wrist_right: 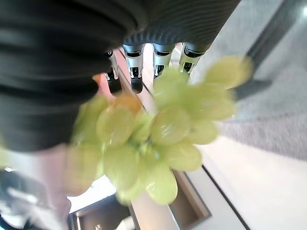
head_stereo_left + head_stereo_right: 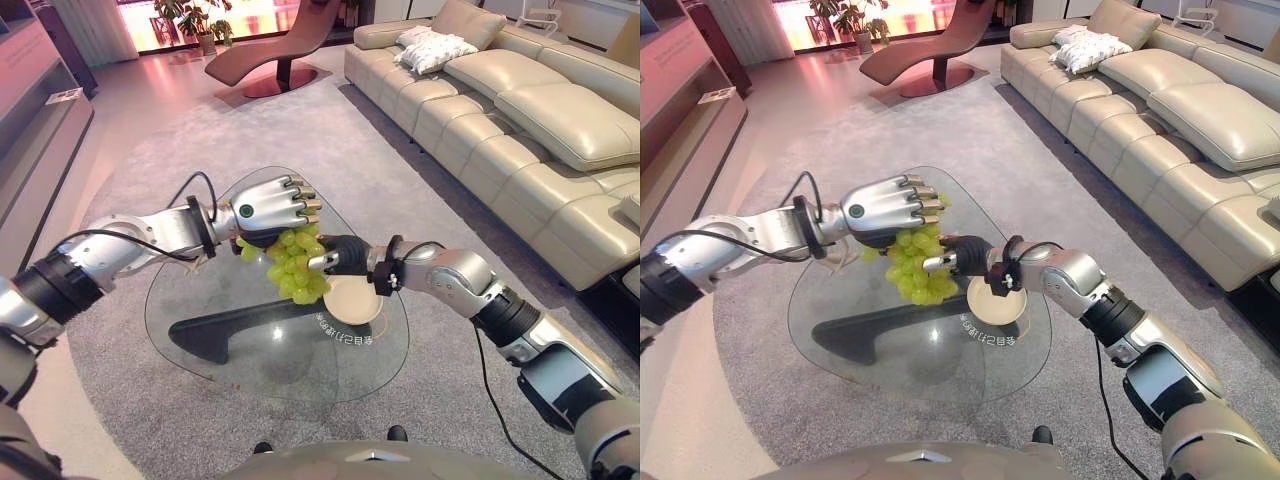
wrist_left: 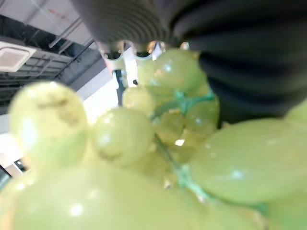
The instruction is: Pick up fruits into the plate
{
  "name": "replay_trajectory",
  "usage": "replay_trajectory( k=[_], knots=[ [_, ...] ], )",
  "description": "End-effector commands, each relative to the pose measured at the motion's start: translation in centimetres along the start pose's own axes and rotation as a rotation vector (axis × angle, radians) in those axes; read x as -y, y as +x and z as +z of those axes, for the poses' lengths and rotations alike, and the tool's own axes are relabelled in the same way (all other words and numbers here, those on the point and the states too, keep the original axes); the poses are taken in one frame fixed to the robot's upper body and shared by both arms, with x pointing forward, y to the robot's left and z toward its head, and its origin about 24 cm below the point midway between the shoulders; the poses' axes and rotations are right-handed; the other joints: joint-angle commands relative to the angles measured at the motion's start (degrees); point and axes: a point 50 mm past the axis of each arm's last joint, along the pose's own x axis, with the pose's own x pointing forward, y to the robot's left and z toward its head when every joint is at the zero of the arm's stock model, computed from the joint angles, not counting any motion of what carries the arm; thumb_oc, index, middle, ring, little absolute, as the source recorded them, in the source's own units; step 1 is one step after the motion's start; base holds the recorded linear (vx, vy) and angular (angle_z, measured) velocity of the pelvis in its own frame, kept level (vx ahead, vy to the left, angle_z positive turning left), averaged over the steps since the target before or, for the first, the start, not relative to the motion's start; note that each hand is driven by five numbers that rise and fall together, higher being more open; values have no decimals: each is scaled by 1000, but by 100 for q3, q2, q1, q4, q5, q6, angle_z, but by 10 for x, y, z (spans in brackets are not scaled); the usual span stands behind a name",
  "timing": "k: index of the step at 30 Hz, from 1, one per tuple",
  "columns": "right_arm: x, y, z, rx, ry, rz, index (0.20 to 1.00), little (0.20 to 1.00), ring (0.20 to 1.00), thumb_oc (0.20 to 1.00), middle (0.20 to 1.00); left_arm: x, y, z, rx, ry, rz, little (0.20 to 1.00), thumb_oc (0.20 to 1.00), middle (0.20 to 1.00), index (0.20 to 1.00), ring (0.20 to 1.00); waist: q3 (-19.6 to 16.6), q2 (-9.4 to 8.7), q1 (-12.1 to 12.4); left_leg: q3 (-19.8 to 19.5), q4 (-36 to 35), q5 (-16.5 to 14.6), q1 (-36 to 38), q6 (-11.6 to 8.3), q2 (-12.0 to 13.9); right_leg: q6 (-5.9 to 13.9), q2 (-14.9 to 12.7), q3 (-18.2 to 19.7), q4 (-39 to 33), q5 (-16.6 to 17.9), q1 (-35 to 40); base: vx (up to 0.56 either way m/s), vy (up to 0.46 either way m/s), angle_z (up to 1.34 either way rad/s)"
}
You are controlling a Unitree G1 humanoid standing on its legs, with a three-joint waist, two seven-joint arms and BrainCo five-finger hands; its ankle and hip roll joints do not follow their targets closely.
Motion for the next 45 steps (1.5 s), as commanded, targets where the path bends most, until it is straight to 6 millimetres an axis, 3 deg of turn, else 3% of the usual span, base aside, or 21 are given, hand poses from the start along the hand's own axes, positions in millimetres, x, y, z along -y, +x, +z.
replay_trajectory(
  k=[1, 15, 16, 18, 45],
  knots=[
    [-21, 9, 46, 114, -65, 79, 1000, 1000, 1000, 1000, 1000, -36, 11, -36, -122, 120, 121, 200, 200, 200, 200, 200, 107, -248, 115, 9, 254, -564, 35, 116, -82, 299, -352, -539, 104, -428, 468, 0, 0, 0],
    [-56, 30, 48, 138, 51, 175, 1000, 1000, 1000, 1000, 1000, -27, 31, -28, -147, 152, 104, 200, 200, 200, 200, 200, 128, -265, 85, 52, 258, -570, 66, 125, -62, 312, -361, -529, 111, -430, 474, 0, 0, 0],
    [-58, 32, 49, 150, 55, 173, 771, 771, 771, 771, 771, -25, 33, -28, -163, 153, 109, 200, 200, 200, 200, 200, 129, -274, 86, 55, 260, -571, 67, 127, -58, 311, -363, -530, 109, -433, 478, 0, 0, 0],
    [-59, 33, 50, 166, 66, 162, 200, 200, 200, 200, 200, -23, 34, -27, -170, 150, 116, 200, 200, 200, 200, 200, 125, -282, 88, 59, 267, -573, 67, 121, -53, 314, -363, -539, 110, -432, 482, 0, 0, 0],
    [-49, 28, 56, 240, 45, 75, 200, 200, 200, 200, 200, -10, 27, -29, -223, 117, 101, 200, 200, 200, 200, 200, 147, -246, 36, 87, 234, -551, 89, 120, -50, 311, -350, -535, 106, -409, 471, 0, 0, 0]
  ],
)
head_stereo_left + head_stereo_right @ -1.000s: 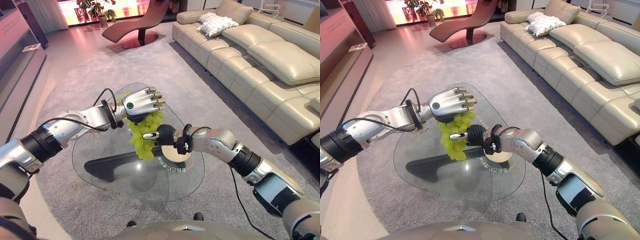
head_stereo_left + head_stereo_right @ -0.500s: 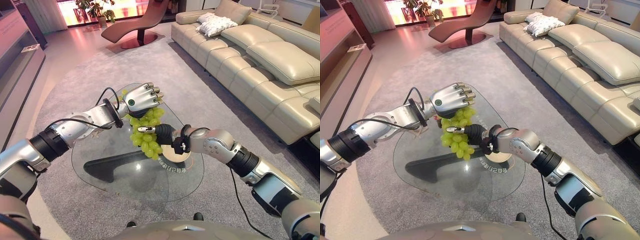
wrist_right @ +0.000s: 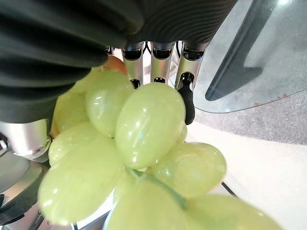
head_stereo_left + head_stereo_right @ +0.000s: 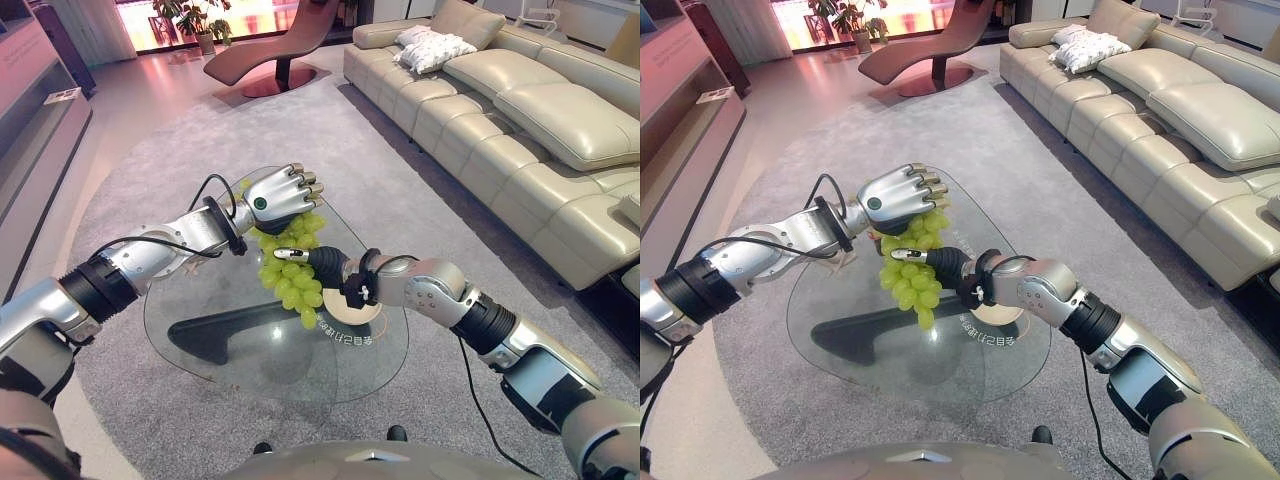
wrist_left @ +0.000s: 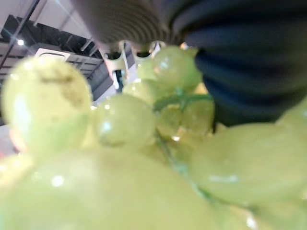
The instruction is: Pick up fruits into the plate
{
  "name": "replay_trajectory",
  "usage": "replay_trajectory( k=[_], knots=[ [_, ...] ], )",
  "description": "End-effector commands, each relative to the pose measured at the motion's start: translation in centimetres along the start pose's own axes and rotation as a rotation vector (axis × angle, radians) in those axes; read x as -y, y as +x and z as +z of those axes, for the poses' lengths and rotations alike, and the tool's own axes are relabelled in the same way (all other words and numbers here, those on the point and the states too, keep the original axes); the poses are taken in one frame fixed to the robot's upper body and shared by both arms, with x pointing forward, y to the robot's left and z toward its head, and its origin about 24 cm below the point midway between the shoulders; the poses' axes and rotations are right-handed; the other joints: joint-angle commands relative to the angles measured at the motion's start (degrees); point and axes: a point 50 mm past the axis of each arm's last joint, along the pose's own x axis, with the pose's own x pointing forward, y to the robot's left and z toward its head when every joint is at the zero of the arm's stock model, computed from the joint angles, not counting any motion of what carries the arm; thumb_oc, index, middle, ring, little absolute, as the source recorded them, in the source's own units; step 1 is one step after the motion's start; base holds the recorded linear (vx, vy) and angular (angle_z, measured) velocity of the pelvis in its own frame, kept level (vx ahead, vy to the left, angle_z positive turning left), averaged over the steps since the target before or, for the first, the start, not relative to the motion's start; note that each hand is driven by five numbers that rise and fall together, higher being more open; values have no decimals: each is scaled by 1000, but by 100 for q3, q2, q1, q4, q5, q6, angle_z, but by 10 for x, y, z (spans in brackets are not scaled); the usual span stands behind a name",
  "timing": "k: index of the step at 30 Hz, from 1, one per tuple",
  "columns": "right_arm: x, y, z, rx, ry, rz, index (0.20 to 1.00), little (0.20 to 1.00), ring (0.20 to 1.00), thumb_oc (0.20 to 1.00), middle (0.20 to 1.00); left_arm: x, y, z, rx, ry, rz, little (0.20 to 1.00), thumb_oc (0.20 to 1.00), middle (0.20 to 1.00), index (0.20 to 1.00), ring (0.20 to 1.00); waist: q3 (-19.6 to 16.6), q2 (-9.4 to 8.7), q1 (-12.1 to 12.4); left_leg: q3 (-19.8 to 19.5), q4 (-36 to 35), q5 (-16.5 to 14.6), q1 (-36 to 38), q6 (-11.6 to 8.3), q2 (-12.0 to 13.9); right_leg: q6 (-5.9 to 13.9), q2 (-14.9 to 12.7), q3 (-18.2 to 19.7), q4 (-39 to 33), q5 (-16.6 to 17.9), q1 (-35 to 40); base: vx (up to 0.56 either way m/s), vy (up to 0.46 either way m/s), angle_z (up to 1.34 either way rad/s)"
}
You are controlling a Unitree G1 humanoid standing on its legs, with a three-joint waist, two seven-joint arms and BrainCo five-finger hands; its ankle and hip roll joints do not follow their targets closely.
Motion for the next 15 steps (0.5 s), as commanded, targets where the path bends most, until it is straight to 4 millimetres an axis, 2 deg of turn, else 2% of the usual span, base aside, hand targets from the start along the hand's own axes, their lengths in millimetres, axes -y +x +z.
replay_trajectory(
  k=[1, 5, 6, 7, 15],
  knots=[
    [-34, 6, 55, 233, -60, 152, 200, 200, 200, 200, 200, -24, 12, -23, -56, 67, 120, 200, 200, 200, 200, 200, 146, -243, 43, 84, 230, -553, 88, 128, -46, 285, -352, -540, 104, -423, 471, 0, 0, 0],
    [-35, 6, 55, 238, -59, 160, 200, 200, 200, 200, 200, -24, 13, -24, -74, 46, 134, 200, 200, 200, 200, 200, 145, -250, 35, 84, 229, -546, 90, 126, -38, 278, -345, -535, 105, -426, 477, 0, 0, 0],
    [-36, 6, 56, 242, -62, 161, 200, 200, 200, 200, 200, -24, 14, -24, -86, 31, 144, 482, 482, 482, 482, 482, 142, -251, 37, 79, 221, -545, 92, 127, -37, 272, -339, -530, 103, -431, 483, 0, 0, 0],
    [-36, 6, 55, 245, -62, 160, 200, 200, 200, 200, 200, -23, 15, -24, -90, 32, 134, 1000, 1000, 1000, 1000, 1000, 137, -253, 36, 74, 213, -540, 95, 125, -33, 272, -334, -526, 103, -432, 484, 0, 0, 0],
    [-34, 6, 57, 261, -73, 151, 200, 200, 200, 200, 200, -17, 17, -18, -35, 26, 52, 1000, 1000, 1000, 1000, 1000, 141, -240, 13, 65, 225, -541, 90, 127, -28, 265, -319, -526, 115, -439, 481, 0, 0, 0]
  ],
)
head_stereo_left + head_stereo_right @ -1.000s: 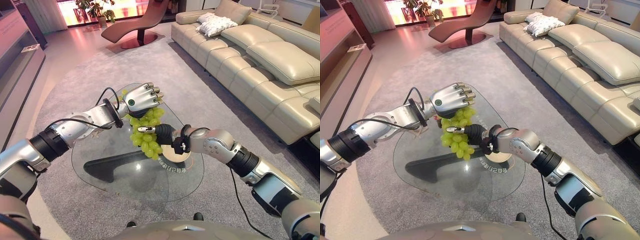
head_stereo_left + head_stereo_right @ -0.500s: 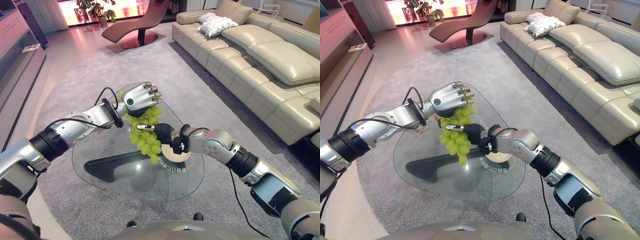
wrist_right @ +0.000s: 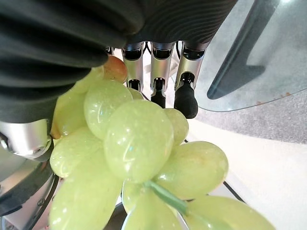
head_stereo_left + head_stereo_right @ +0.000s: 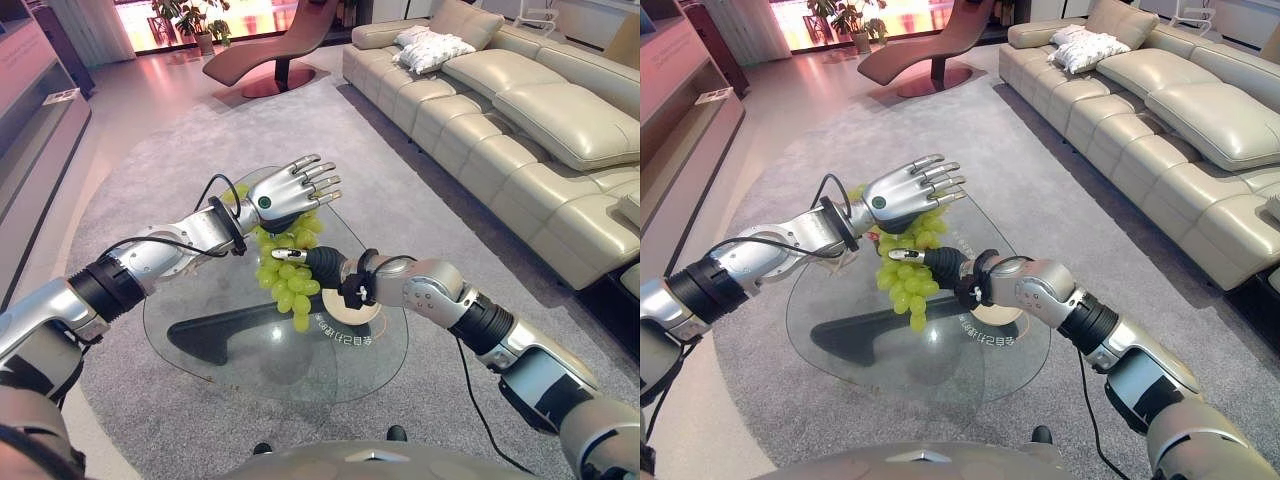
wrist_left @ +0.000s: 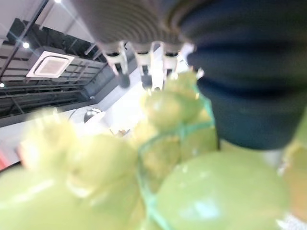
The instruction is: Pick up fruits into the plate
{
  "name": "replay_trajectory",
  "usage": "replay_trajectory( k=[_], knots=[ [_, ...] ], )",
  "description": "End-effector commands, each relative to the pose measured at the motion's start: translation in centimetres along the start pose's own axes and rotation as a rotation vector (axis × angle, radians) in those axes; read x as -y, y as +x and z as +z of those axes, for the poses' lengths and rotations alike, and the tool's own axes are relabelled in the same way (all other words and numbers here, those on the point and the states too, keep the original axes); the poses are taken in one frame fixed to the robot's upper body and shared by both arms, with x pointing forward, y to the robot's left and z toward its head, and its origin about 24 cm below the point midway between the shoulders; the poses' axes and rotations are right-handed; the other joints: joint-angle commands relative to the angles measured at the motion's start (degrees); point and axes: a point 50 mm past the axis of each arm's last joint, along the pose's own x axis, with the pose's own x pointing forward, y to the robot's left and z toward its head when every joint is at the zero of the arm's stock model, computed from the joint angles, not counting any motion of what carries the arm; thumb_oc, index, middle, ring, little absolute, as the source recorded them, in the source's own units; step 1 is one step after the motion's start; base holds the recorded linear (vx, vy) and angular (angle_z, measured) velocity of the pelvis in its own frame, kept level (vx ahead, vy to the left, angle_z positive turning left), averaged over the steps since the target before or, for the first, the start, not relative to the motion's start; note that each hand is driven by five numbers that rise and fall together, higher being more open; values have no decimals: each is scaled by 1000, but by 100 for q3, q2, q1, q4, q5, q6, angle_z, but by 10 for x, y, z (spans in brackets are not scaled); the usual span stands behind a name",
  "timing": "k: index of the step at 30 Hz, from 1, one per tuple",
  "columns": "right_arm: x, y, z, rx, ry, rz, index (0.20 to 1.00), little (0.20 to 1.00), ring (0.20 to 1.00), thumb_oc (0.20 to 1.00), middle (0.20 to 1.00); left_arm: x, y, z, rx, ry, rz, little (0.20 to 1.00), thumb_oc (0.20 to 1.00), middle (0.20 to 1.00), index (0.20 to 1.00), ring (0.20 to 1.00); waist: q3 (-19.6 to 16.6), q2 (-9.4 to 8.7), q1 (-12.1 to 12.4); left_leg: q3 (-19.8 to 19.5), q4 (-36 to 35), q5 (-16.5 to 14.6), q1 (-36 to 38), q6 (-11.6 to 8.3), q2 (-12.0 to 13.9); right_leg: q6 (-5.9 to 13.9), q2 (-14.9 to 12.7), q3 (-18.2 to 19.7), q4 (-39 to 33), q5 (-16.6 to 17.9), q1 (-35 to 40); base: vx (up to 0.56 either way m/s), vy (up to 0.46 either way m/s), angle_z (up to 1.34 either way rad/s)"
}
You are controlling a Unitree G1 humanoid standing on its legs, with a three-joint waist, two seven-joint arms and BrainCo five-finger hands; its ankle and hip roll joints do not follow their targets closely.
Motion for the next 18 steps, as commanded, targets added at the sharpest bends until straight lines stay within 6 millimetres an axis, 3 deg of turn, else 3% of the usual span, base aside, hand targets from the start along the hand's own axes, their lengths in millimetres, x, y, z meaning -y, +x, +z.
replay_trajectory(
  k=[1, 11, 18],
  knots=[
    [-30, 4, 57, 254, -63, 138, 200, 200, 200, 200, 200, -17, 12, -20, -21, 45, 33, 1000, 1000, 1000, 1000, 1000, 142, -240, 46, 69, 226, -542, 88, 126, -30, 265, -320, -524, 115, -440, 475, 0, 0, 0],
    [-12, -4, 59, 263, -64, 64, 200, 200, 200, 200, 200, -5, 14, -15, 4, 36, -223, 1000, 1000, 1000, 1000, 1000, 169, -205, -30, 35, 245, -549, 77, 149, -46, 264, -293, -469, 140, -469, 463, 4, 0, 0],
    [3, -7, 74, 301, -29, -44, 200, 200, 200, 200, 200, -24, 36, -23, -71, 70, -470, 1000, 1000, 1000, 1000, 1000, 195, -216, -64, -31, 286, -575, 91, 179, -77, 259, -264, -441, 197, -511, 471, 43, -8, 1]
  ],
)
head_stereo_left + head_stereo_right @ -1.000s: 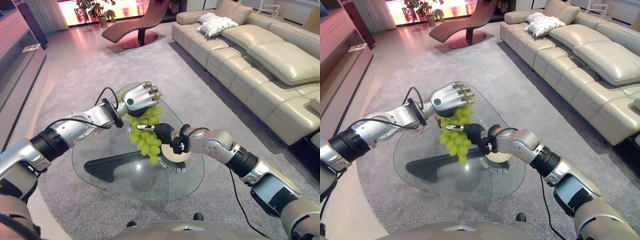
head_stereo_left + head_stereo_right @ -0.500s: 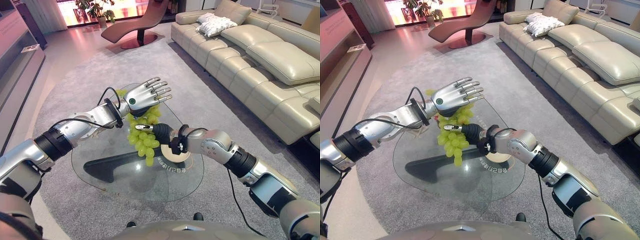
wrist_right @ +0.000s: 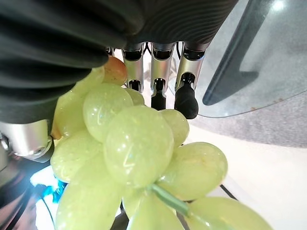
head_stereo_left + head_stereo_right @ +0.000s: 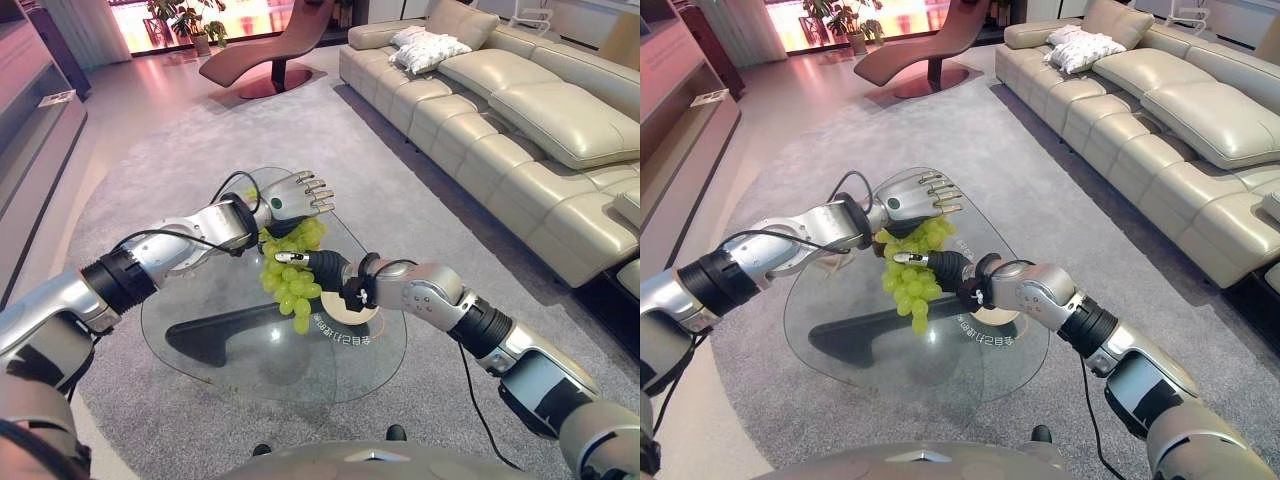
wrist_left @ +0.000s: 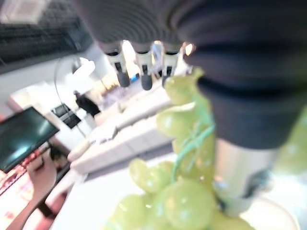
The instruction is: Pick up fruits into the plate
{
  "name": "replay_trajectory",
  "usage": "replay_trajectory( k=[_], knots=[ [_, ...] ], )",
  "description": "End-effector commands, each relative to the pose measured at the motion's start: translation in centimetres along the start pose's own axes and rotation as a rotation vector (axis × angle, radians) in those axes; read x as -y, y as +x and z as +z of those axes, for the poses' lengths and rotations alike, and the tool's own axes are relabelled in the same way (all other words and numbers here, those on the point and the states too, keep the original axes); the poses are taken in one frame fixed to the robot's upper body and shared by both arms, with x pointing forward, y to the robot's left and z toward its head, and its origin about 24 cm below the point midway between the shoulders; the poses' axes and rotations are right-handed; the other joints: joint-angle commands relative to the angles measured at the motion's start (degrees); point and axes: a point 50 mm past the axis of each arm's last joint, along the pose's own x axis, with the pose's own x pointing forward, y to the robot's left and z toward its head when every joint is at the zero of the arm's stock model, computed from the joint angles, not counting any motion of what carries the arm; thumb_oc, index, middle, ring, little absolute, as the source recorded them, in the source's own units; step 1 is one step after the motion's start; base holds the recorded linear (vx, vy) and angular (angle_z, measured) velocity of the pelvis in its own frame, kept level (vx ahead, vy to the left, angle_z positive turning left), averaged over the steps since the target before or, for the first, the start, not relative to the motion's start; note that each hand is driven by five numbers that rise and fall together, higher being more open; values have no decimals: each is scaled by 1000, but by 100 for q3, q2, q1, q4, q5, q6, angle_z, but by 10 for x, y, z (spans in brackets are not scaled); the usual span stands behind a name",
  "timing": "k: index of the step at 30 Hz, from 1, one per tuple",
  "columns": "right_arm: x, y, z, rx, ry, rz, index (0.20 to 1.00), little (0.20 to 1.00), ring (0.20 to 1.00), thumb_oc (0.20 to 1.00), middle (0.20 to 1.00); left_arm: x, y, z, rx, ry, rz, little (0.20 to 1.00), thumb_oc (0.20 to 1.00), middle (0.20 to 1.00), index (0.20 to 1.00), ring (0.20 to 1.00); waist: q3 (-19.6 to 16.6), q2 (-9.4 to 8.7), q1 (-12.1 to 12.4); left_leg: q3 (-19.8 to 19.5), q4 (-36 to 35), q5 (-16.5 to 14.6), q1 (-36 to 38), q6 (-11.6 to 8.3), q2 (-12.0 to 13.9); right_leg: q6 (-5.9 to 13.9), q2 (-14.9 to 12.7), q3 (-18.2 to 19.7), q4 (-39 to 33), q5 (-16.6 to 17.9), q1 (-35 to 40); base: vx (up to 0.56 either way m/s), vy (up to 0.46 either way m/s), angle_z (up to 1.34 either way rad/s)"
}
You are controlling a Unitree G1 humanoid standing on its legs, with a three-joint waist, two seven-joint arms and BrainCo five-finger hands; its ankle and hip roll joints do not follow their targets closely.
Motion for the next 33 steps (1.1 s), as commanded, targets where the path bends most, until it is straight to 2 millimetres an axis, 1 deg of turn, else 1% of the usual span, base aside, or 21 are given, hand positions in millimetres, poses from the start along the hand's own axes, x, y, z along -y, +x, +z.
replay_trajectory(
  k=[1, 4, 6, 8, 9, 12, 13, 16, 18, 19, 20, 21, 23, 24, 25, 27, 28, 29, 30, 31, 33],
  knots=[
    [-7, -10, 84, 315, -47, 15, 200, 200, 200, 200, 200, -23, 2, -33, -130, 29, -108, 1000, 1000, 1000, 1000, 1000, 209, -217, 33, -18, 285, -567, 91, 165, -80, 258, -257, -404, 206, -521, 452, 41, 5, 0],
    [-2, -13, 84, 323, -34, -14, 200, 200, 200, 200, 200, -12, 4, -38, -159, 14, -209, 1000, 1000, 1000, 1000, 1000, 234, -215, 13, -50, 281, -581, 87, 173, -96, 257, -242, -373, 213, -542, 445, 16, 3, -1],
    [5, -16, 82, 331, -29, -43, 200, 200, 200, 200, 200, 3, 4, -43, -188, -15, -273, 1000, 1000, 1000, 1000, 1000, 266, -210, -2, -76, 275, -585, 71, 179, -110, 253, -232, -359, 234, -561, 420, 5, 4, -2],
    [13, -20, 82, 352, -14, -71, 200, 200, 200, 200, 200, 24, 3, -48, -222, -71, -314, 1000, 1000, 1000, 1000, 1000, 310, -213, -17, -82, 276, -593, 58, 182, -120, 242, -223, -356, 249, -586, 409, 0, 0, 0],
    [14, -21, 82, 358, -8, -76, 200, 200, 200, 200, 200, 27, 3, -48, -223, -80, -321, 1000, 1000, 1000, 1000, 1000, 314, -214, -17, -82, 274, -593, 57, 182, -121, 241, -223, -360, 250, -588, 408, 0, 0, 0],
    [22, -27, 80, 404, 53, -104, 200, 200, 200, 200, 200, 57, 1, -42, -245, -179, -345, 1000, 1000, 1000, 1000, 1000, 350, -242, -22, -93, 275, -590, 39, 184, -115, 234, -218, -365, 278, -611, 390, 0, 0, 0],
    [24, -28, 79, 409, 62, -111, 200, 200, 200, 200, 200, 61, 2, -41, -249, -199, -339, 1000, 1000, 1000, 1000, 1000, 349, -240, -23, -97, 279, -592, 32, 185, -115, 232, -218, -367, 282, -615, 386, 0, 0, 0],
    [37, -35, 70, 432, 105, -159, 200, 200, 200, 200, 200, 73, 2, -34, -278, -342, -168, 1000, 1000, 1000, 1000, 1000, 387, -267, -25, -93, 254, -591, 32, 189, -112, 214, -204, -368, 284, -621, 375, 12, -2, 0],
    [42, -36, 65, 432, 114, -174, 200, 200, 200, 200, 200, 72, 1, -34, -291, -396, -98, 1000, 1000, 1000, 1000, 1000, 386, -272, -25, -100, 258, -590, 23, 183, -110, 214, -203, -354, 286, -623, 370, 17, -3, 0],
    [48, -40, 60, 432, 122, -191, 200, 200, 200, 200, 200, 73, -2, -37, -314, -464, -49, 1000, 1000, 1000, 1000, 1000, 393, -285, -10, -97, 249, -594, 22, 183, -111, 212, -202, -367, 278, -623, 374, 33, -7, 1],
    [57, -46, 51, 427, 133, -214, 200, 200, 200, 200, 200, 72, -7, -40, -353, -595, -5, 1000, 1000, 1000, 1000, 1000, 414, -296, 2, -105, 246, -591, 28, 178, -108, 213, -200, -364, 273, -614, 381, 0, 0, 0],
    [62, -49, 42, 425, 134, -224, 200, 200, 200, 200, 200, 83, -17, -45, -389, -719, 29, 1000, 1000, 1000, 1000, 1000, 426, -294, 11, -112, 242, -534, -21, 182, -104, 196, -200, -350, 288, -575, 330, 0, 0, 0],
    [75, -62, 24, 420, 138, -247, 200, 200, 200, 200, 200, 102, -36, -44, -398, -833, 48, 1000, 1000, 1000, 1000, 1000, 443, -275, 35, -111, 183, -559, 30, 177, -98, 205, -191, -357, 251, -609, 375, -1, 16, -1],
    [92, -86, -3, 430, 147, -298, 200, 200, 200, 200, 200, 119, -58, -28, -399, -994, 95, 1000, 1000, 1000, 1000, 1000, 488, -273, 148, -139, 182, -552, -11, 185, -110, 212, -211, -405, 233, -593, 362, 0, 0, 0],
    [93, -88, -7, 427, 148, -305, 200, 200, 200, 200, 200, 122, -62, -25, -398, -1037, 97, 1000, 1000, 1000, 1000, 1000, 481, -264, 156, -149, 183, -553, -16, 187, -113, 214, -213, -413, 229, -592, 366, -47, 14, -2],
    [101, -104, -28, 442, 163, -360, 200, 200, 200, 200, 200, 130, -78, -4, -376, -1219, 95, 1000, 1000, 1000, 1000, 1000, 544, -256, 288, -223, 198, -551, -70, 200, -119, 214, -220, -458, 231, -586, 354, -55, -13, 2],
    [104, -111, -38, 441, 172, -395, 200, 200, 200, 200, 200, 135, -87, 8, -359, -1347, 94, 1000, 1000, 1000, 1000, 1000, 562, -248, 345, -281, 205, -545, -109, 205, -127, 209, -221, -503, 227, -577, 353, -42, -22, 8],
    [106, -116, -42, 440, 175, -416, 200, 200, 200, 200, 200, 139, -91, 17, -358, -1425, 94, 1000, 1000, 1000, 1000, 1000, 579, -250, 387, -303, 201, -536, -117, 205, -129, 201, -214, -528, 224, -571, 360, -6, -30, 14],
    [109, -120, -51, 432, 192, -452, 200, 200, 200, 200, 200, 150, -97, 34, -376, -1575, 87, 1000, 1000, 1000, 1000, 1000, 612, -256, 463, -340, 196, -526, -127, 209, -130, 183, -205, -562, 221, -566, 371, 16, -24, 18],
    [110, -120, -53, 427, 194, -462, 200, 200, 200, 200, 200, 153, -98, 37, -383, -1608, 83, 1000, 1000, 1000, 1000, 1000, 616, -256, 475, -349, 194, -524, -127, 211, -131, 179, -202, -571, 219, -565, 374, 21, -28, 21],
    [114, -122, -57, 415, 210, -494, 200, 200, 200, 200, 200, 165, -98, 55, -417, -1702, 55, 1000, 1000, 1000, 1000, 1000, 651, -277, 531, -386, 210, -518, -161, 213, -134, 155, -184, -573, 230, -570, 359, 9, -22, 17]
  ],
)
